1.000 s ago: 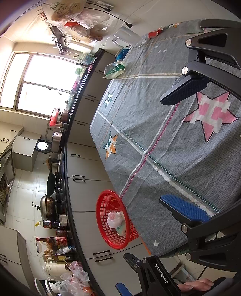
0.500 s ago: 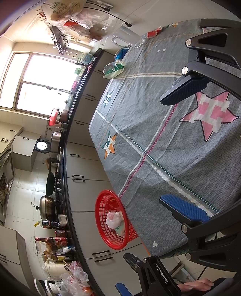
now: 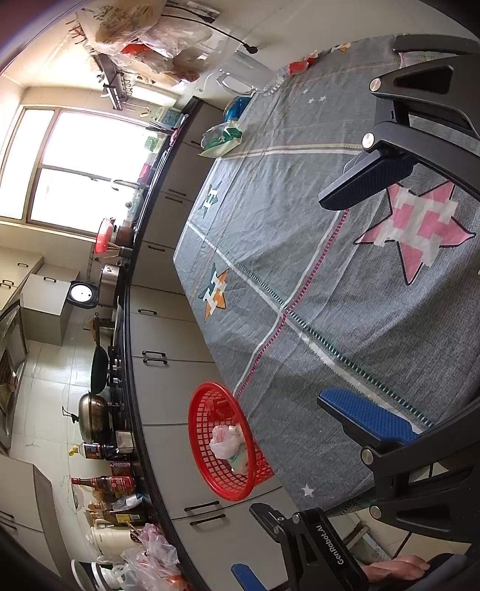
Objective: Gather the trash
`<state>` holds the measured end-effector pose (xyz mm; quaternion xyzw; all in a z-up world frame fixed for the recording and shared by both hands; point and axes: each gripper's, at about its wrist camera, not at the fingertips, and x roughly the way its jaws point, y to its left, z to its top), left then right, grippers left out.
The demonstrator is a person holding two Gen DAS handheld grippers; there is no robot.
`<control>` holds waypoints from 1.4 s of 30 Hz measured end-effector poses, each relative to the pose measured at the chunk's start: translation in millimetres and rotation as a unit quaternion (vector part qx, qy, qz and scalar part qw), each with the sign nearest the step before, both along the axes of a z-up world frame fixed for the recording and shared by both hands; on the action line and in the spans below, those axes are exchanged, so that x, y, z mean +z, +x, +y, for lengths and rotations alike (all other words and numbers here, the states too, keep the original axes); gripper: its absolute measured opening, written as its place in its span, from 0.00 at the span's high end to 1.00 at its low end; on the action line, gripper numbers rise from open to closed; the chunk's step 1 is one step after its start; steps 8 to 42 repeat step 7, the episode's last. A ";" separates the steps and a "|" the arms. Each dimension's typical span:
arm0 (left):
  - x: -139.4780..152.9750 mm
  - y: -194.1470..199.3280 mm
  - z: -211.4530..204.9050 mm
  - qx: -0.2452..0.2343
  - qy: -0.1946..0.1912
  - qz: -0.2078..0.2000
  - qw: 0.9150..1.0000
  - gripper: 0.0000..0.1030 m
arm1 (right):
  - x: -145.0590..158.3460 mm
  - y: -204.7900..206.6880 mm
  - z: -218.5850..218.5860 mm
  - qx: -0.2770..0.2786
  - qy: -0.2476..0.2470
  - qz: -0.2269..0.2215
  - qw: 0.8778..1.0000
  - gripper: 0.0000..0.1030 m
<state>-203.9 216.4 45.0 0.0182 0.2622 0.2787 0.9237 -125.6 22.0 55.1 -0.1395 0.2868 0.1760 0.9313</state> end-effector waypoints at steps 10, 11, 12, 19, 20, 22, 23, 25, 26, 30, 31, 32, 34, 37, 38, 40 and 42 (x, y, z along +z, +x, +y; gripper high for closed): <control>2.9 26.8 -26.0 -0.042 -0.002 0.029 0.999 0.05 | -7.5 12.5 -19.2 -0.018 0.010 0.017 1.000 0.04; 2.9 26.8 -26.0 -0.042 -0.002 0.029 0.999 0.05 | -7.5 12.5 -19.2 -0.018 0.010 0.017 1.000 0.04; 2.9 26.8 -26.0 -0.042 -0.002 0.029 0.999 0.05 | -7.5 12.5 -19.2 -0.018 0.010 0.017 1.000 0.04; 2.9 26.8 -26.0 -0.042 -0.002 0.029 0.999 0.05 | -7.5 12.5 -19.2 -0.018 0.010 0.017 1.000 0.04; 2.9 26.8 -26.0 -0.042 -0.002 0.029 0.999 0.05 | -7.5 12.5 -19.2 -0.018 0.010 0.017 1.000 0.04; 2.9 26.8 -26.0 -0.042 -0.002 0.029 0.999 0.05 | -7.5 12.5 -19.2 -0.018 0.010 0.017 1.000 0.04; 2.9 26.8 -26.0 -0.042 -0.002 0.029 0.999 0.05 | -7.5 12.5 -19.2 -0.018 0.010 0.017 1.000 0.04; 2.9 26.8 -26.0 -0.042 -0.002 0.029 0.999 0.05 | -7.5 12.5 -19.2 -0.018 0.010 0.017 1.000 0.04; 2.9 26.8 -26.0 -0.042 -0.002 0.029 0.999 0.05 | -7.5 12.5 -19.2 -0.018 0.010 0.017 1.000 0.04; 2.9 26.8 -26.0 -0.042 -0.002 0.029 0.999 0.05 | -7.5 12.5 -19.2 -0.018 0.010 0.017 1.000 0.04; 2.9 26.8 -26.0 -0.042 -0.002 0.029 0.999 0.05 | -7.5 12.5 -19.2 -0.018 0.010 0.017 1.000 0.04; 2.9 26.8 -26.0 -0.042 -0.002 0.029 0.999 0.05 | -7.5 12.5 -19.2 -0.018 0.010 0.017 1.000 0.04; 2.9 26.8 -26.0 -0.042 -0.002 0.029 0.999 0.05 | -7.5 12.5 -19.2 -0.018 0.010 0.017 1.000 0.04; 2.9 26.8 -26.0 -0.042 -0.002 0.029 0.999 0.05 | -7.5 12.5 -19.2 -0.018 0.010 0.017 1.000 0.04; 2.9 26.8 -26.0 -0.042 -0.002 0.029 0.999 0.05 | -7.5 12.5 -19.2 -0.018 0.010 0.017 1.000 0.04; 2.9 26.8 -26.0 -0.042 -0.002 0.029 0.999 0.05 | -7.5 12.5 -19.2 -0.018 0.010 0.017 1.000 0.04; 2.9 26.8 -26.0 -0.042 -0.002 0.029 0.999 0.05 | -7.5 12.5 -19.2 -0.018 0.010 0.017 1.000 0.04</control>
